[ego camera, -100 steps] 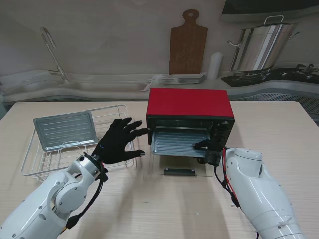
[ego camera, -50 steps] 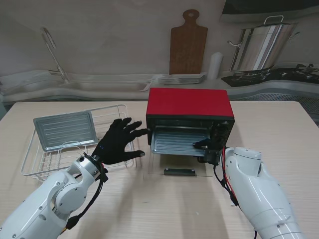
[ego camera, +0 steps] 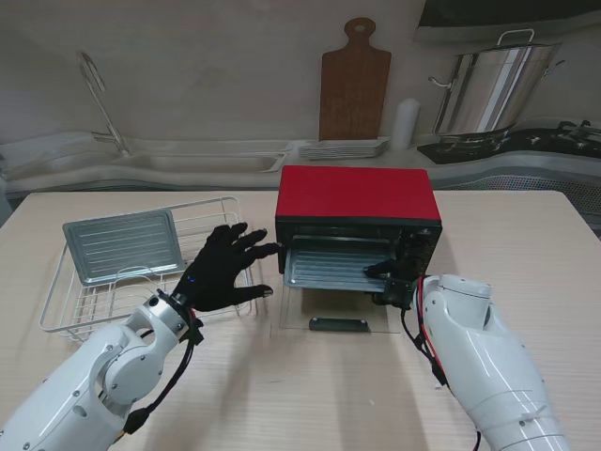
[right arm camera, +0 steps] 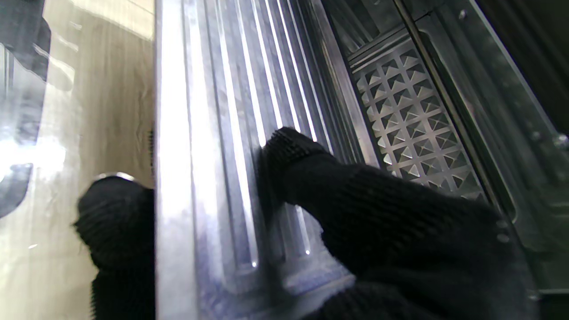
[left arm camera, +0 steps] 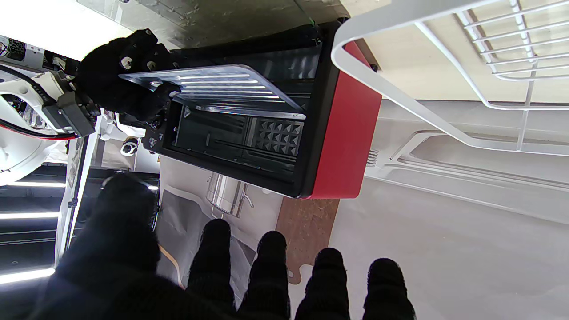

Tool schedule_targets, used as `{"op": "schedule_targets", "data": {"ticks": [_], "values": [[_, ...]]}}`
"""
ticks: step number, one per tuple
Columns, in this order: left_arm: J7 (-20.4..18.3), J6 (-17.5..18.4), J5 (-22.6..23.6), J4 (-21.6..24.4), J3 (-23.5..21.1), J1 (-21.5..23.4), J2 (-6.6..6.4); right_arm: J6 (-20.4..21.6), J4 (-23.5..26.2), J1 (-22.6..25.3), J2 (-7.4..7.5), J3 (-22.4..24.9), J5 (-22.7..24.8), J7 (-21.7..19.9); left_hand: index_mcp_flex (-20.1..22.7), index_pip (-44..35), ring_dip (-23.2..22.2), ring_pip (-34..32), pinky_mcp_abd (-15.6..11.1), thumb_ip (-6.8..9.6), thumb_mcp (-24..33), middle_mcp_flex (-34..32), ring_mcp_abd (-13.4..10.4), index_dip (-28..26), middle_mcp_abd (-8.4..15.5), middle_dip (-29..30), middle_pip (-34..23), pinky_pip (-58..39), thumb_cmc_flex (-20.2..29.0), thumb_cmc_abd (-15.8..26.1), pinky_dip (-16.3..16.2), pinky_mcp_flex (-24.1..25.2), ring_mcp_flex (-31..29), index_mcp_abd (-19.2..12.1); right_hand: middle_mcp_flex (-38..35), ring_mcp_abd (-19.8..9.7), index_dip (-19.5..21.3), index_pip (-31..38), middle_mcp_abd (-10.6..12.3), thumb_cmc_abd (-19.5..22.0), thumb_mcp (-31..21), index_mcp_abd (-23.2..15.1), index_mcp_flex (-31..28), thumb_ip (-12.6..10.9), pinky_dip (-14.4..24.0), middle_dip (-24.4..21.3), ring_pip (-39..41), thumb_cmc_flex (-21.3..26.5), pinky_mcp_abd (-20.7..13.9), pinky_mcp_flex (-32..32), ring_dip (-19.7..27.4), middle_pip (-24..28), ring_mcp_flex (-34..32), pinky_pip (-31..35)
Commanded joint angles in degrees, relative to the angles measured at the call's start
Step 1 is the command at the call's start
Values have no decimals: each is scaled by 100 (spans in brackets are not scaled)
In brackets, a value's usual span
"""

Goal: Slide the trays into the oven

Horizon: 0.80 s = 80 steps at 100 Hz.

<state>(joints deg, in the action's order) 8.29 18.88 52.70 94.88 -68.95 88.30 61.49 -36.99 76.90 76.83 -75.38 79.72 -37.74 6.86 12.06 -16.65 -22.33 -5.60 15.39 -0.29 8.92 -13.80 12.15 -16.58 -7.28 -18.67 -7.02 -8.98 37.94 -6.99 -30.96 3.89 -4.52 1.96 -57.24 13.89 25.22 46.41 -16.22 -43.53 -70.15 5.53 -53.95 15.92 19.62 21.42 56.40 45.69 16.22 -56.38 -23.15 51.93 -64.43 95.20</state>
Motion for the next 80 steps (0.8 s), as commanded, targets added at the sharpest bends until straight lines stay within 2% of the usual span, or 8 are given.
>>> {"op": "schedule_targets", "data": {"ticks": [1, 14, 17, 24, 39, 66, 80], "values": [[-90, 12, 1, 45, -8, 48, 26, 0, 11, 2, -56, 5, 11, -65, -153, 23, 58, 71, -184, -6, -182, 218, -160, 110, 67, 109, 28, 264, -65, 225, 66, 132, 192, -131, 100, 336, -24, 468, -101, 504, -375, -405, 11, -51, -69, -59, 224, 486, -603, -348, -41, 61, -505, 190], [-70, 10, 10, 41, -8, 55, 28, -13, 11, -9, -63, 13, -7, -44, -147, 20, 58, 70, -178, -7, -186, 214, -166, 107, 71, 108, 26, 263, -68, 225, 67, 128, 188, -135, 161, 346, -87, 469, -103, 526, -296, -365, 151, -47, -86, -59, 195, 446, -593, -323, -35, 61, -464, 160], [-66, 10, 12, 38, -8, 55, 28, -12, 10, -11, -65, 14, -13, -38, -144, 18, 59, 71, -178, -6, -182, 216, -162, 106, 70, 108, 26, 263, -60, 221, 67, 129, 191, -129, 186, 347, -238, 608, -109, 541, -213, -350, 224, -98, -102, -64, 174, 441, -581, -305, -44, 75, -427, 141], [-67, 10, 10, 35, -8, 54, 28, -11, 12, -11, -69, 23, -36, -25, -147, 19, 59, 72, -186, -7, -186, 215, -168, 105, 75, 108, 25, 264, -68, 225, 68, 131, 192, -133, 259, 368, -285, 665, -115, 562, -129, -327, 357, -89, -114, -48, 151, 392, -550, -248, -44, 79, -376, 106], [-54, 21, 10, 22, -8, 48, 29, -7, 20, -7, -75, 41, -84, -3, -144, 15, 58, 68, -178, -7, -185, 213, -162, 102, 69, 106, 23, 263, -64, 220, 69, 128, 187, -134, 444, 423, -546, 927, -118, 640, 272, -264, 698, -130, -100, -27, -16, 280, -391, 3, -18, 34, -144, -43], [-32, 29, 3, 1, -4, 44, 32, 9, 25, -1, -81, 61, -158, 18, -147, 9, 57, 65, -180, -7, -184, 210, -169, 96, 78, 106, 19, 262, -70, 223, 70, 126, 182, -130, 690, 427, -788, 917, -84, 707, 827, -171, 969, -193, -50, -13, -325, 94, -206, 314, 54, -53, 132, -262], [-26, 33, 5, -1, -9, 45, 32, 32, 25, 3, -81, 62, -196, 17, -147, 7, 58, 66, -174, -7, -185, 212, -164, 93, 76, 105, 17, 261, -69, 222, 71, 123, 186, -126, 832, 422, -952, 843, -33, 525, 843, -107, 1131, -214, -30, -13, -657, -222, -83, 519, 147, -166, 288, -487]]}}
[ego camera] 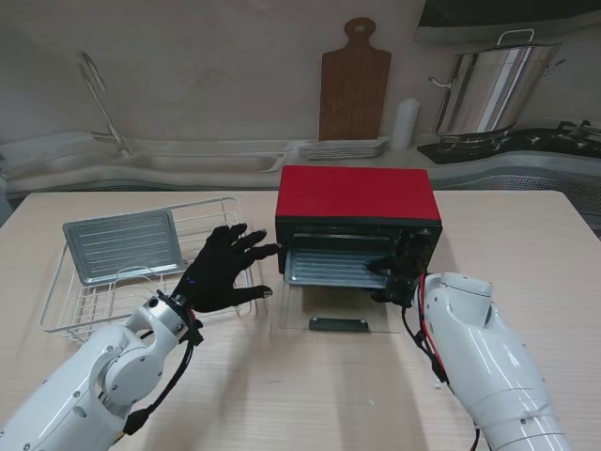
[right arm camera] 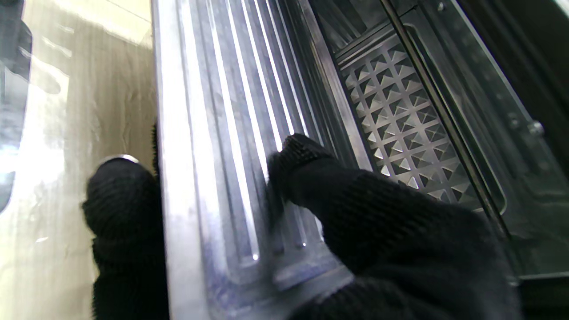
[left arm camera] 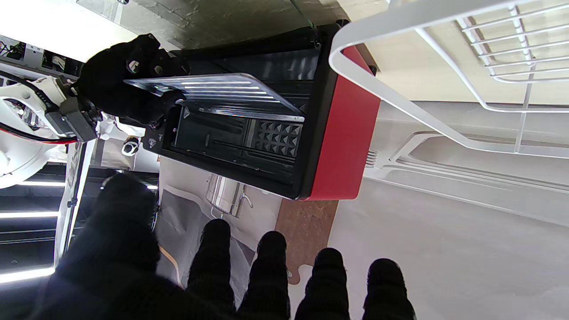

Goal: Slide the trays into the oven

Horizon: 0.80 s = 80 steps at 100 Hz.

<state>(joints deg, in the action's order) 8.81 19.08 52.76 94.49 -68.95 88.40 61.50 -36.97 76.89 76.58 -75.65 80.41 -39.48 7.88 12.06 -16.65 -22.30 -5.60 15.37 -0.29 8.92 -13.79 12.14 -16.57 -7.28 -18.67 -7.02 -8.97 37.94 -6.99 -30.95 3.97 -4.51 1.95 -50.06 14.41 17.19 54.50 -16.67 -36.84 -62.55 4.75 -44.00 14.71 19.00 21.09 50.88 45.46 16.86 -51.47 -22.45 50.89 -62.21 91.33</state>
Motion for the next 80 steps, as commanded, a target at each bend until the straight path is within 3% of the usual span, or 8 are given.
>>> {"op": "schedule_targets", "data": {"ticks": [1, 29, 38, 40, 45, 56, 68, 80], "values": [[-77, 13, 0, 38, -10, 36, 31, 33, 27, 29, -54, -7, -25, -87, -148, 7, 54, 65, -172, -7, -185, 211, -165, 92, 80, 105, 17, 260, -69, 222, 69, 115, 183, -129, 126, 371, -162, 27, 15, -156, 75, -18, 150, -89, 32, 21, -135, -227, -135, 44, 86, -73, 80, -122], [-71, 10, 5, 42, -18, 44, 31, 76, 45, 46, -63, 5, -126, -50, -149, 3, 54, 64, -174, -8, -185, 210, -163, 88, 73, 106, 16, 260, -69, 218, 71, 114, 180, -113, 237, 410, -290, -739, -12, -286, -296, 230, 108, -206, 28, 99, -768, -1030, 156, 381, 245, -439, 309, -582], [-67, 16, 8, 42, -23, 43, 32, 72, 57, 54, -71, 23, -189, -20, -144, 2, 54, 64, -171, -7, -182, 211, -160, 86, 68, 105, 15, 260, -66, 217, 71, 114, 181, -117, 227, 460, -136, -1343, -90, -209, -450, 373, 39, -548, -62, 7, -1207, -1362, 379, 570, 397, -752, 416, -927], [-64, 18, 7, 41, -24, 43, 32, 70, 60, 56, -73, 27, -202, -12, -146, 3, 54, 63, -170, -7, -183, 212, -160, 86, 75, 105, 15, 260, -68, 218, 71, 114, 179, -114, 239, 465, 204, -1634, -109, -165, -472, 411, 22, -749, -84, -11, -1369, -1436, 438, 642, 424, -858, 452, -1045], [-55, 22, 9, 38, -25, 42, 33, 66, 67, 61, -77, 35, -226, 4, -141, 0, 53, 61, -170, -9, -186, 210, -157, 84, 76, 105, 12, 258, -72, 214, 71, 109, 176, -121, 277, 481, 340, -1825, -142, -134, -465, 448, 90, -847, -147, -75, -1628, -1507, 523, 777, 518, -1025, 545, -1241], [-49, 24, 9, 35, -25, 41, 33, 60, 79, 74, -81, 52, -258, 28, -145, -2, 54, 62, -169, -8, -180, 213, -164, 81, 72, 105, 13, 259, -67, 216, 71, 110, 177, -111, 397, 489, 302, -2027, -192, -119, -431, 489, 337, -861, -280, -191, -2118, -1540, 627, 1029, 690, -1339, 729, -1617], [-46, 22, 13, 35, -24, 42, 33, 61, 82, 90, -75, 61, -258, 11, -147, -6, 55, 63, -170, -9, -181, 212, -164, 77, 84, 106, 12, 258, -73, 215, 72, 110, 180, -110, 373, 438, 307, -1927, -130, -144, -451, 454, 439, -880, -274, -160, -2105, -1379, 577, 1013, 661, -1296, 659, -1612], [-46, 17, 10, 34, -21, 43, 34, 89, 77, 101, -43, 47, -198, -115, -149, -7, 56, 65, -165, -9, -179, 211, -161, 75, 72, 106, 10, 259, -70, 210, 72, 110, 182, -110, 302, 304, 296, -1610, 50, -179, -665, 324, 409, -961, -188, -1, -1660, -714, 327, 743, 472, -923, 472, -1327]]}}
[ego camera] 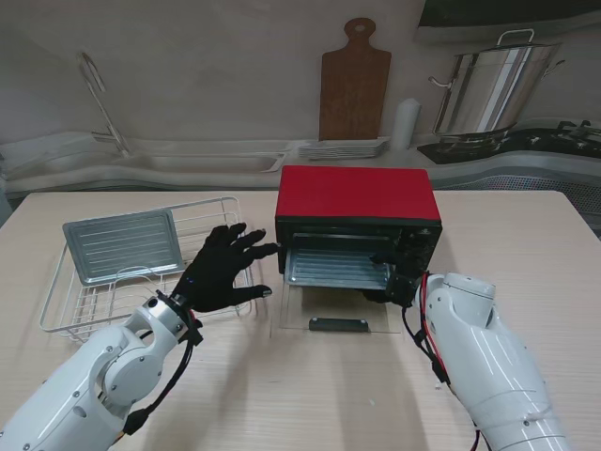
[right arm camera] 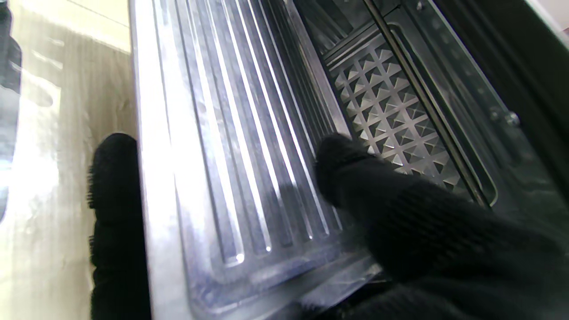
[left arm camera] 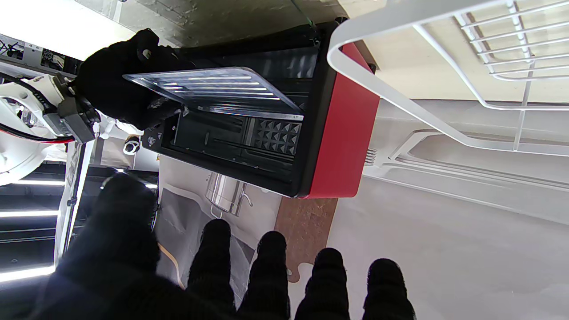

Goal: Slide the trays into the oven

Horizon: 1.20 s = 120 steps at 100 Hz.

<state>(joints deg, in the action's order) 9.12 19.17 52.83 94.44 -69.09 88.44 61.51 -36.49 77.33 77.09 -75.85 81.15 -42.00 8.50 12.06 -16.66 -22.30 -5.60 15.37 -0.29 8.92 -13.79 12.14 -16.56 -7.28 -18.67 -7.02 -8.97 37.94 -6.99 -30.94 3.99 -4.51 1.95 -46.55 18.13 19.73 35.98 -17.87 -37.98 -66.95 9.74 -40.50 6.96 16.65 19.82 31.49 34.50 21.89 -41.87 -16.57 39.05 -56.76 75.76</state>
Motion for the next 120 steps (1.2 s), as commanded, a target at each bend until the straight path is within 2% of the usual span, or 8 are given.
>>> {"op": "schedule_targets", "data": {"ticks": [1, 6, 15, 32, 46, 75, 105, 120], "values": [[-78, 7, 3, 38, -7, 39, 33, 45, 33, 50, -20, -30, 62, -189, -149, -7, 56, 64, -165, -9, -179, 212, -161, 75, 74, 106, 11, 259, -70, 214, 72, 108, 182, -110, -56, -94, 24, 278, 184, -83, -245, -201, 56, -174, 52, 135, 316, 443, -199, -249, -129, 290, -91, 254], [-78, 3, 4, 39, -6, 39, 32, 57, 36, 52, -13, -40, 83, -212, -152, -8, 56, 63, -167, -9, -179, 209, -165, 74, 87, 106, 9, 258, -72, 215, 72, 107, 178, -112, -150, -132, -176, 534, 209, -227, -292, -260, 57, 45, 48, 86, 511, 822, -298, -387, -183, 361, -172, 356], [-78, -7, 8, 40, -6, 40, 32, 72, 48, 51, -14, -62, 103, -194, -155, -8, 56, 64, -166, -8, -177, 211, -165, 73, 69, 105, 8, 259, -70, 212, 72, 108, 179, -111, -304, -164, -278, 711, 215, -431, -494, -302, -31, 201, 17, 74, 720, 1239, -425, -617, -229, 397, -320, 475], [-88, -19, 4, 44, -11, 44, 32, 84, 56, 38, -37, -85, 73, -104, -157, -6, 56, 62, -163, -9, -177, 214, -167, 73, 79, 106, 8, 259, -71, 215, 73, 109, 177, -105, -739, -207, -80, 699, 179, -624, -1072, -331, -410, 505, -129, 24, 1044, 1495, -683, -1282, -251, 389, -854, 822], [-84, -22, 2, 40, -11, 46, 33, 152, 48, 31, -49, -103, 23, -44, -151, -7, 57, 65, -160, -9, -177, 213, -162, 72, 72, 107, 7, 259, -70, 209, 73, 108, 182, -100, -1094, -203, -308, 691, 130, -507, -1136, -365, -704, 675, -279, -84, 1034, 1519, -665, -1633, -208, 211, -1194, 907], [-83, -31, -11, 31, 3, 43, 35, 163, 72, 23, -69, -73, -139, 32, -141, -12, 58, 66, -165, -10, -176, 214, -165, 68, 77, 108, 8, 260, -73, 213, 74, 111, 183, -90, -1288, -125, -544, 688, -16, -394, -1082, -278, -785, 749, -444, -146, 822, 1461, -524, -1826, -160, 47, -1390, 794], [-78, -39, 0, 38, 2, 55, 34, 182, 35, -41, -99, -107, -147, 140, -97, -40, 57, 62, -164, -11, -176, 205, -164, 48, 73, 107, 2, 259, -72, 206, 75, 107, 177, -70, -1261, -125, -586, 657, -17, -297, -1009, -224, -685, 764, -481, -137, 743, 1428, -511, -1814, -164, 11, -1370, 773], [-76, -44, 2, 40, -1, 62, 34, 156, 33, -44, -107, -92, -189, 161, -82, -53, 57, 60, -161, -12, -176, 203, -165, 32, 78, 106, -2, 259, -74, 204, 75, 103, 175, -52, -1081, -63, -784, 798, -39, -169, -409, -98, -382, 623, -524, -106, 586, 1175, -418, -1609, -164, -17, -1190, 668]]}}
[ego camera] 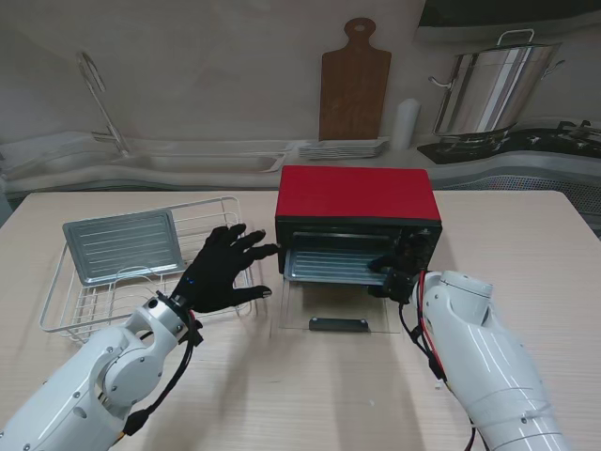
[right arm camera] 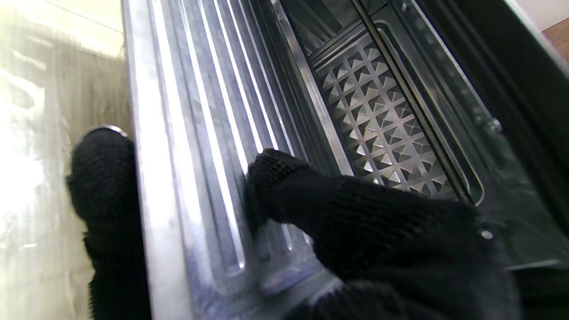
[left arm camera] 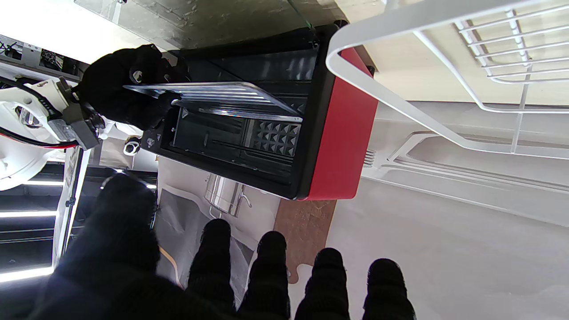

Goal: Slide the trays into the oven

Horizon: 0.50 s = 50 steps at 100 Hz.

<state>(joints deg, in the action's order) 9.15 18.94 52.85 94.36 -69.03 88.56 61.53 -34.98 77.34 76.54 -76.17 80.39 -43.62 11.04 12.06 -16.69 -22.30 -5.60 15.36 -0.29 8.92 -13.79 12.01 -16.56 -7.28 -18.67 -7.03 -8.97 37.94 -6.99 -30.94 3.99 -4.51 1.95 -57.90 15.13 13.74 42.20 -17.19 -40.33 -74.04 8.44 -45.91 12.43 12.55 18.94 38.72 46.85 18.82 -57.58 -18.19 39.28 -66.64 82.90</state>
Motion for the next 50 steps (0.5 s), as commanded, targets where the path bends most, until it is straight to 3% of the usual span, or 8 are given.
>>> {"op": "schedule_targets", "data": {"ticks": [1, 14, 22, 27, 32, 50], "values": [[-78, -22, 1, 47, -6, 50, 32, 2, 31, 11, -75, -15, -28, -94, -78, -51, 57, 59, -161, -13, -179, 203, -153, 31, 80, 105, -2, 259, -79, 206, 75, 103, 173, -55, 77, 239, -201, 186, -109, 67, 341, 39, 180, 62, -116, -15, -148, -79, -102, -20, -1, -39, -185, -55], [-72, -20, -4, 44, -5, 50, 34, -45, 23, 13, -69, 5, -33, -144, -71, -57, 57, 58, -162, -12, -174, 206, -157, 20, 76, 106, -2, 259, -74, 205, 76, 103, 172, -46, 451, 280, -333, 141, -127, 130, 865, 131, 394, -43, -172, 12, -448, -350, 33, 369, 91, -22, 170, -270], [-68, -19, -4, 41, -6, 50, 34, -68, 23, 15, -72, 16, -48, -139, -67, -60, 56, 56, -162, -13, -174, 199, -157, 14, 74, 104, -7, 257, -74, 201, 76, 96, 170, -40, 633, 321, -214, -146, -158, 114, 749, 195, 422, -281, -290, -19, -796, -683, 211, 706, 226, -201, 437, -521], [-69, -20, -7, 42, -7, 52, 34, -75, 16, 14, -70, 19, -44, -149, -69, -60, 57, 57, -160, -13, -173, 205, -161, 11, 74, 104, -7, 257, -74, 204, 76, 96, 173, -39, 778, 315, 94, -399, -130, 138, 688, 205, 481, -579, -345, -47, -1073, -894, 294, 986, 320, -345, 645, -754], [-66, -22, -7, 41, -7, 53, 35, -75, 3, 14, -63, 21, -23, -186, -64, -62, 57, 57, -160, -14, -175, 202, -158, 8, 76, 104, -9, 257, -77, 202, 77, 97, 174, -42, 949, 273, 394, -565, -60, 138, 708, 172, 597, -616, -314, -53, -1279, -1036, 350, 1289, 379, -422, 879, -976], [-58, -22, -4, 42, -7, 59, 35, -73, -46, 16, -38, 46, 42, -315, -69, -60, 57, 56, -160, -13, -169, 203, -154, -2, 69, 105, -10, 258, -74, 199, 78, 97, 171, -36, 1378, 126, 467, -497, 161, 159, 754, 55, 1021, -644, -226, -30, -1612, -1375, 464, 2137, 459, -439, 1540, -1347]]}}
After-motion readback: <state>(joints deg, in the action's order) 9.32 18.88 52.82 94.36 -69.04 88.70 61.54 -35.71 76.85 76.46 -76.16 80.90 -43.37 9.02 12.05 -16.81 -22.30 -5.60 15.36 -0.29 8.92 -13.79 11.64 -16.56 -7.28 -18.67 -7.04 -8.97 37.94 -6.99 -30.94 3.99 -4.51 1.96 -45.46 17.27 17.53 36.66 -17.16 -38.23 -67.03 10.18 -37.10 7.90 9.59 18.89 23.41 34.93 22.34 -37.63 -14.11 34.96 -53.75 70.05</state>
